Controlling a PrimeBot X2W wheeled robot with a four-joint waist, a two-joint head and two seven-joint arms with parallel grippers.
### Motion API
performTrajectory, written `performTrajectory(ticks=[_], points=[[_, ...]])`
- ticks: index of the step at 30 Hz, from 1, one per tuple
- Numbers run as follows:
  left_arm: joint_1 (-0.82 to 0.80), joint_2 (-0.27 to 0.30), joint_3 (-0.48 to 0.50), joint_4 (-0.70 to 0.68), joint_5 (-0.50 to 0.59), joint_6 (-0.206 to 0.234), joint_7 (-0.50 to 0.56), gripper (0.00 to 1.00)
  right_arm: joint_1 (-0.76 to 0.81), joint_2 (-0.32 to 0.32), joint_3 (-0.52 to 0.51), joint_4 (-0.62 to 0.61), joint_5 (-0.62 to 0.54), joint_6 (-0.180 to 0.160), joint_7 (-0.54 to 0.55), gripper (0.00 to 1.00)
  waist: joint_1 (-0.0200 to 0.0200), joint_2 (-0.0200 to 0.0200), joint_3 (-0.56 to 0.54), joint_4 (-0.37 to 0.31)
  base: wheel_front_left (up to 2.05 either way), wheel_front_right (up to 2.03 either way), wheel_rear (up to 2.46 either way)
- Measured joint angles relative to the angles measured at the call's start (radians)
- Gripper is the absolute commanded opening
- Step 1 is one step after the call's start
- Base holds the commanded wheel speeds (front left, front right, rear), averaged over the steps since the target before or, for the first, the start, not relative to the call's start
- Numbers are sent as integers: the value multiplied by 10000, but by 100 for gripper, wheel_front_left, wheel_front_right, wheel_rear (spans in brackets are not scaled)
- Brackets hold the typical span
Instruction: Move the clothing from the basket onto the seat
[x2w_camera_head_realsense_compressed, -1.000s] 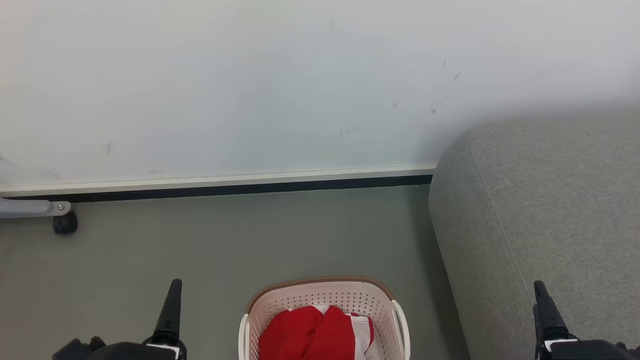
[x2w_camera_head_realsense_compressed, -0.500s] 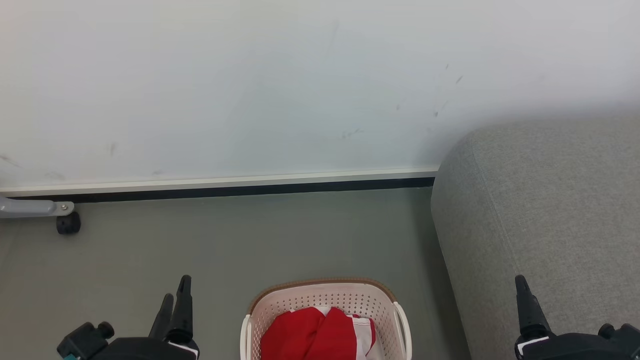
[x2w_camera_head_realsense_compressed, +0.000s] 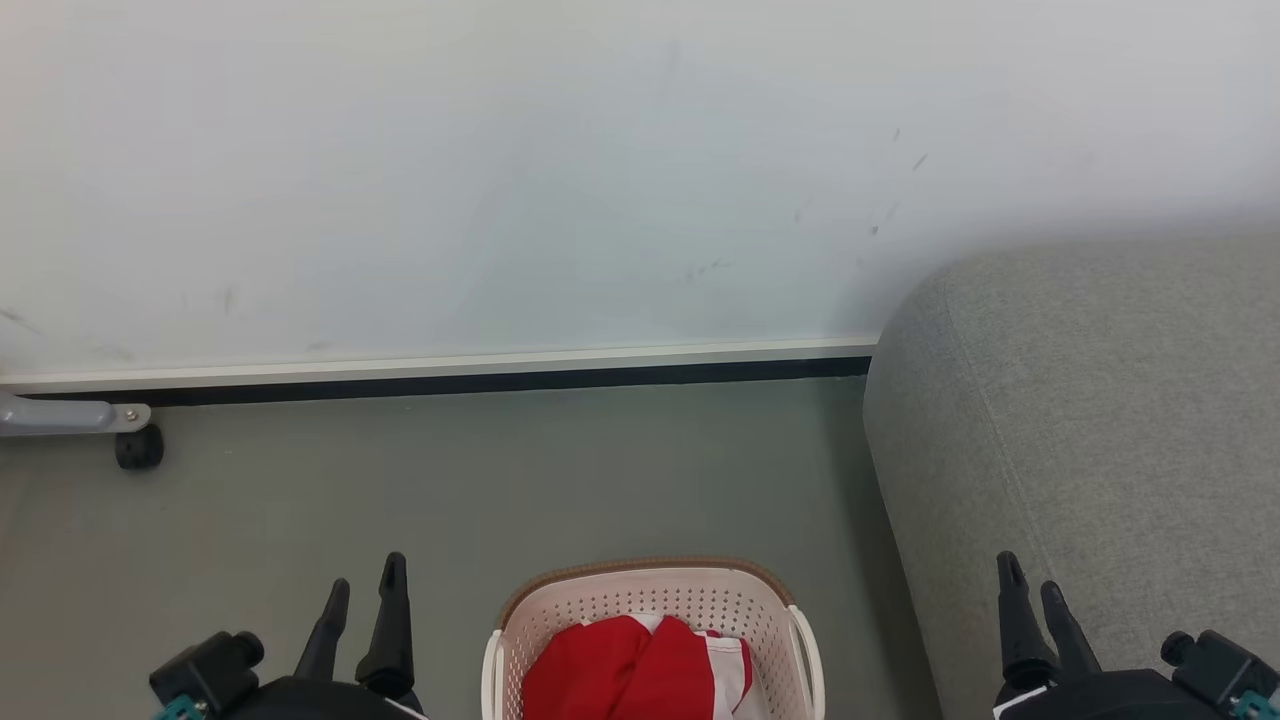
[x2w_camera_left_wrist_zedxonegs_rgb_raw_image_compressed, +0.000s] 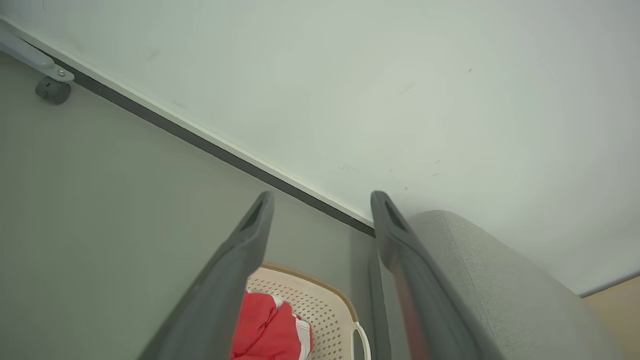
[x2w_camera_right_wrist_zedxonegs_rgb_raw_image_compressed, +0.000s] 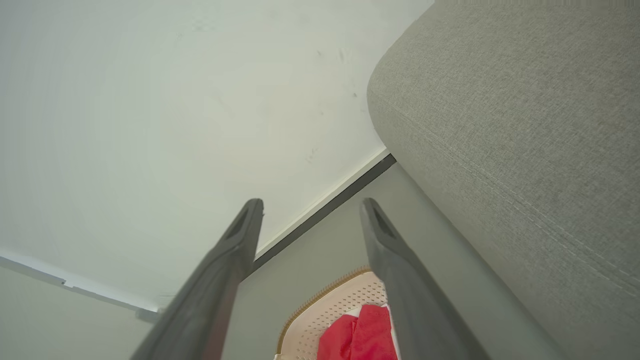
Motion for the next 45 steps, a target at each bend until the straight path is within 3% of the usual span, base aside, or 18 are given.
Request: performTrajectory(ticks=[28,45], points=[[500,4,-401,-366,4642,704,-1076,100,361,-259,976,-564,-4257,-706,-1051,100,1,1,-67,88,0,0,0],[807,-25,-796,-439,6698,1114,-1664,100,671,-389,1394,-911,-6535,-1051,-1634,100,0,0,-208,157,0,0,0]])
